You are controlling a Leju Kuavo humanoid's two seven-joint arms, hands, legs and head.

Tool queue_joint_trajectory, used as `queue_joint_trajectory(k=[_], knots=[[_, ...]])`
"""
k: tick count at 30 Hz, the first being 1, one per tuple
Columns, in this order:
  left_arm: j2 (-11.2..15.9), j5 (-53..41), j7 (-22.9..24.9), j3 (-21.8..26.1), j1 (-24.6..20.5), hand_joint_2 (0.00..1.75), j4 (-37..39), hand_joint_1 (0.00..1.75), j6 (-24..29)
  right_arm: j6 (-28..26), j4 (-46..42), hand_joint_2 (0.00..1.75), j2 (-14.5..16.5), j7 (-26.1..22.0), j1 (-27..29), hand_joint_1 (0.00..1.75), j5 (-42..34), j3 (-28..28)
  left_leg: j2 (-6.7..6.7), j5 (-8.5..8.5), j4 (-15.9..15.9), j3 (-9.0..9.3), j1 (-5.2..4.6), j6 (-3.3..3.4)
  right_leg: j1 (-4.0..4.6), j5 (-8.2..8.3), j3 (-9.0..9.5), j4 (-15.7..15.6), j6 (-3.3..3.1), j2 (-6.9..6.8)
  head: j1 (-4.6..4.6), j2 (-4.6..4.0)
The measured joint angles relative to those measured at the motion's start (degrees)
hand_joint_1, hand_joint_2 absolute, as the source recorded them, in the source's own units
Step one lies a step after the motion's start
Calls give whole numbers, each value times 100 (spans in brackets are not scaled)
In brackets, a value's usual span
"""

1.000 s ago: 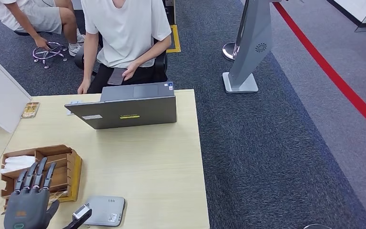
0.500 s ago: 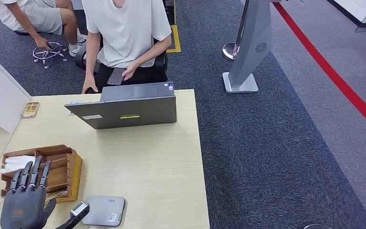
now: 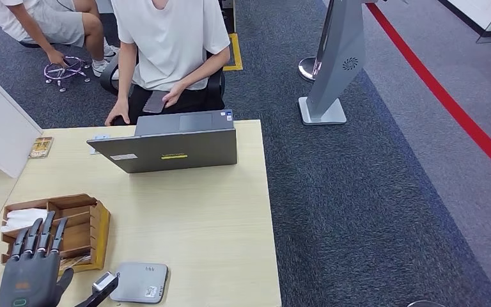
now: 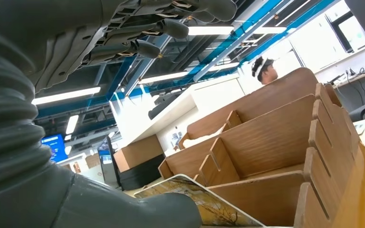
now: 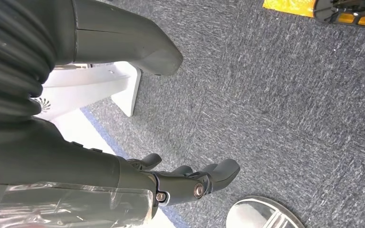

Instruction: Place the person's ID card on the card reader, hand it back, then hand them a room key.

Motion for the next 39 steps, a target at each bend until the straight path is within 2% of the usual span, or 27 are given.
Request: queue_joint_trajectory(k=[39], knots=[[-248,0,-115,210,101,175,0,0,-268,-22,0,175,0,19,-8,0,-9,4,-1,0,0,0,0,0,0,0,1,0,0,-1,-1,0]])
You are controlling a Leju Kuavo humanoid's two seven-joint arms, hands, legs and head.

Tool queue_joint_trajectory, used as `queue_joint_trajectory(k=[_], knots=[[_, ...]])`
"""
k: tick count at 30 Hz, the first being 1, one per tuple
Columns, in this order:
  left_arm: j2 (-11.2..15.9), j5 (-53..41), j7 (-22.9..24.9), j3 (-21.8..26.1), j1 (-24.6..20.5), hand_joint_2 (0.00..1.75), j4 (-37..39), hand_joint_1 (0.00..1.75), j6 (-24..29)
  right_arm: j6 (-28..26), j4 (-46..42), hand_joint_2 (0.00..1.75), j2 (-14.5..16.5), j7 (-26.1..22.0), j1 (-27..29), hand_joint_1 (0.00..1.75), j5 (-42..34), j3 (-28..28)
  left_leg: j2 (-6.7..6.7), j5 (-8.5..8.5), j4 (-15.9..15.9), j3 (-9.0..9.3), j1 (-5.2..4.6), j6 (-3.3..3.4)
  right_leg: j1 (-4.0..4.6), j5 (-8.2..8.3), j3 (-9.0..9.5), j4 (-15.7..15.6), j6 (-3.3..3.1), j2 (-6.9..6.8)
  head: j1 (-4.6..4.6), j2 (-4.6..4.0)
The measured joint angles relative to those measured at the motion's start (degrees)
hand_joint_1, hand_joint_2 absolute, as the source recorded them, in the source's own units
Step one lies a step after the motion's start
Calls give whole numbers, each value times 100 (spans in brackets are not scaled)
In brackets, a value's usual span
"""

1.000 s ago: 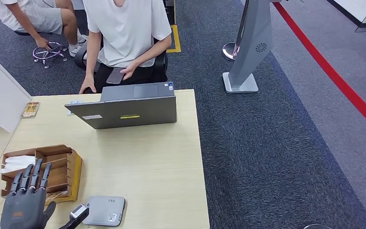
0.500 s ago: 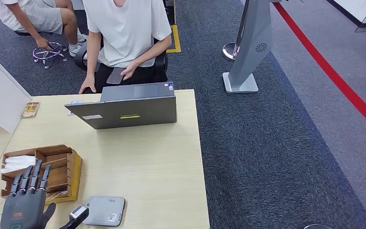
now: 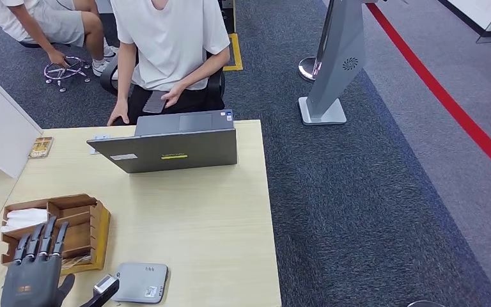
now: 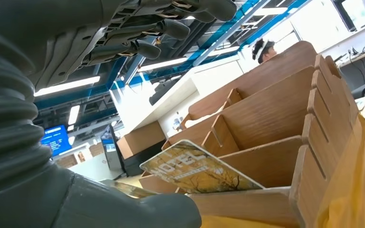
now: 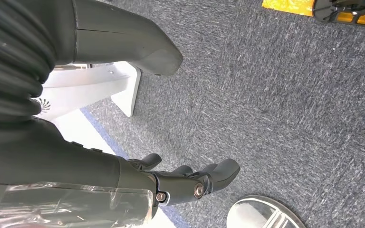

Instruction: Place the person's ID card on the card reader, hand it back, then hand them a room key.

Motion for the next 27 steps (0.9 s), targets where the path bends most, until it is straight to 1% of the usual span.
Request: queue_joint_trajectory(k=[27], knots=[[-122,0,4,104,158,175,-40,0,-258,40,-44,175,1,18,1,0,5,0,0,0,0,0,0,0,0,0,0,0,0,0,1,0]])
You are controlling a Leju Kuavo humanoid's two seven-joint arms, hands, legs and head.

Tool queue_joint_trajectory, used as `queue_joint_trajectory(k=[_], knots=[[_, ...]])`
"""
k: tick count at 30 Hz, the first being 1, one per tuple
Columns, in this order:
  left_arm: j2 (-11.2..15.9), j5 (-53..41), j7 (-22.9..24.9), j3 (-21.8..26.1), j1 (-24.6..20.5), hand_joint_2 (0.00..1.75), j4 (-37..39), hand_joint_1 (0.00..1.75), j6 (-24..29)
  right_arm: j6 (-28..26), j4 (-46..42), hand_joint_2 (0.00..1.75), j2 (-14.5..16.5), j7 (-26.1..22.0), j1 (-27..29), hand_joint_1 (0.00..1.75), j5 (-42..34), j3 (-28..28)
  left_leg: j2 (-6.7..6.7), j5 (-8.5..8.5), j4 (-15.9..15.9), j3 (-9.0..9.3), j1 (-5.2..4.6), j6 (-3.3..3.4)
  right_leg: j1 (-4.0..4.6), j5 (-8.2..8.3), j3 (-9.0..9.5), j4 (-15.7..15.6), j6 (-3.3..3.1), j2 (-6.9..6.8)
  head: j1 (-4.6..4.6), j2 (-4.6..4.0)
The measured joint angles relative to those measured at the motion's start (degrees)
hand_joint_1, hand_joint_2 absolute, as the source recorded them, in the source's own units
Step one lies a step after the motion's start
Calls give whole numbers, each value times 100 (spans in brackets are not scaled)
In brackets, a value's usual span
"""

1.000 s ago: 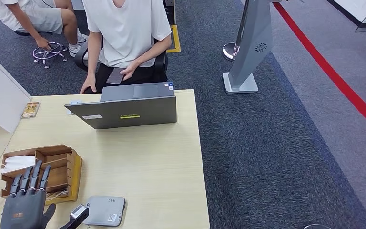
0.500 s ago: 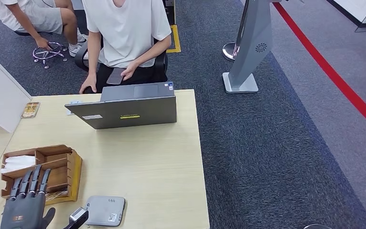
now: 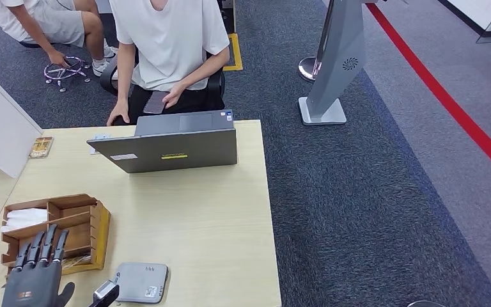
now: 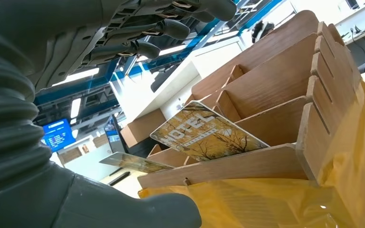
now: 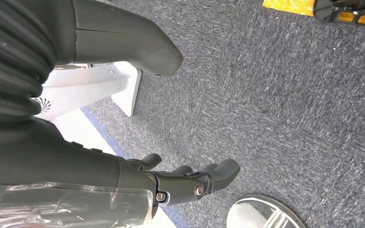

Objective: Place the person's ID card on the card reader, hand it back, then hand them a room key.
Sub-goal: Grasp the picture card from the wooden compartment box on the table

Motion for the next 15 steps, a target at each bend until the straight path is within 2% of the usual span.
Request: queue_joint_trajectory(k=[9,15], knots=[[-12,1,-9,40,1,175,-1,0,-46,3,-6,175,-1,0,0,0,0,0,0,0,0,0,0,0,0,0,0,0,0,0,-1,0],[-79,0,-107,109,1,175,-24,0,-483,29,-6,175,-1,-5,-22,0,33,-25,0,0,0,0,0,0,0,0,0,0,0,0,-1,0]])
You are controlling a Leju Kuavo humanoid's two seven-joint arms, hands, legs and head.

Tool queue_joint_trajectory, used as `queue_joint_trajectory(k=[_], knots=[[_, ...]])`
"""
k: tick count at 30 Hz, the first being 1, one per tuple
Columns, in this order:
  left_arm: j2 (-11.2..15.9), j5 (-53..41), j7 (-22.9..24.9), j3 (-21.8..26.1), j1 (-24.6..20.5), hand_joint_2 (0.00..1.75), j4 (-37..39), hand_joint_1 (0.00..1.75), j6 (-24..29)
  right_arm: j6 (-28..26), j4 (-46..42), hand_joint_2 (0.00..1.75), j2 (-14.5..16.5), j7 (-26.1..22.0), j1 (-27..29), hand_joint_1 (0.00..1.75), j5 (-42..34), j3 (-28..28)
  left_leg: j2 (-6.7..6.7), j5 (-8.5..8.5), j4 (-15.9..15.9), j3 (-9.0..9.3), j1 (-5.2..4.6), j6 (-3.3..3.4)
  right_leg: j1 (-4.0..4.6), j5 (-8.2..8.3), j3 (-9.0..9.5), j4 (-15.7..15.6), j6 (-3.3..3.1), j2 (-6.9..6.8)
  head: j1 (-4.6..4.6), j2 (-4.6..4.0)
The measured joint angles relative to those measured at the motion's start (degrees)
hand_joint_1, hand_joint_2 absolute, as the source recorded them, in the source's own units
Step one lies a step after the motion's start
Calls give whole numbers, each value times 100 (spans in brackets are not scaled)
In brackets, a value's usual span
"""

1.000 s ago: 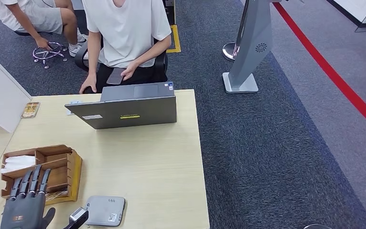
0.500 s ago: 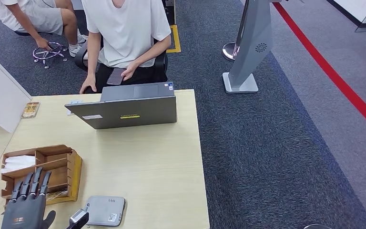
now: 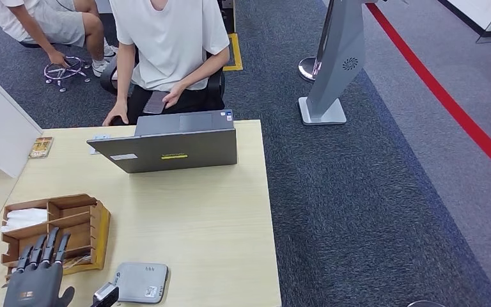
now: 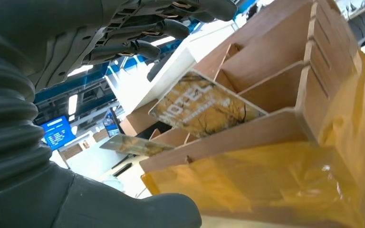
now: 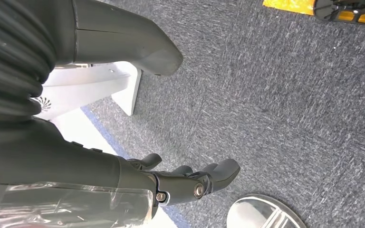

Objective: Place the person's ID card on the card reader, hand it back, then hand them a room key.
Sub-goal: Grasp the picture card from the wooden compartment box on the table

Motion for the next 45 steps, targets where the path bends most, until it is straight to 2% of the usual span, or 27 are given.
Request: queue_joint_trajectory(k=[8,38,42,45], knots=[[-96,1,-22,113,0,175,-66,0,-272,72,2,175,0,-36,-70,0,97,-84,0,0,0,0,0,0,0,0,0,0,0,0,-1,0],[-151,0,-2,133,1,175,-69,0,-319,80,2,175,0,-43,-80,0,101,-97,0,0,0,0,0,0,0,0,0,0,0,0,0,0],[-151,0,-3,133,1,175,-71,175,-331,82,2,175,0,-49,-81,0,103,-98,0,0,0,0,0,0,0,0,0,0,0,0,0,0],[-165,1,-103,149,4,175,-70,175,-330,86,2,175,0,-53,-82,0,107,-106,0,0,0,0,0,0,0,0,1,0,0,0,0,0]])
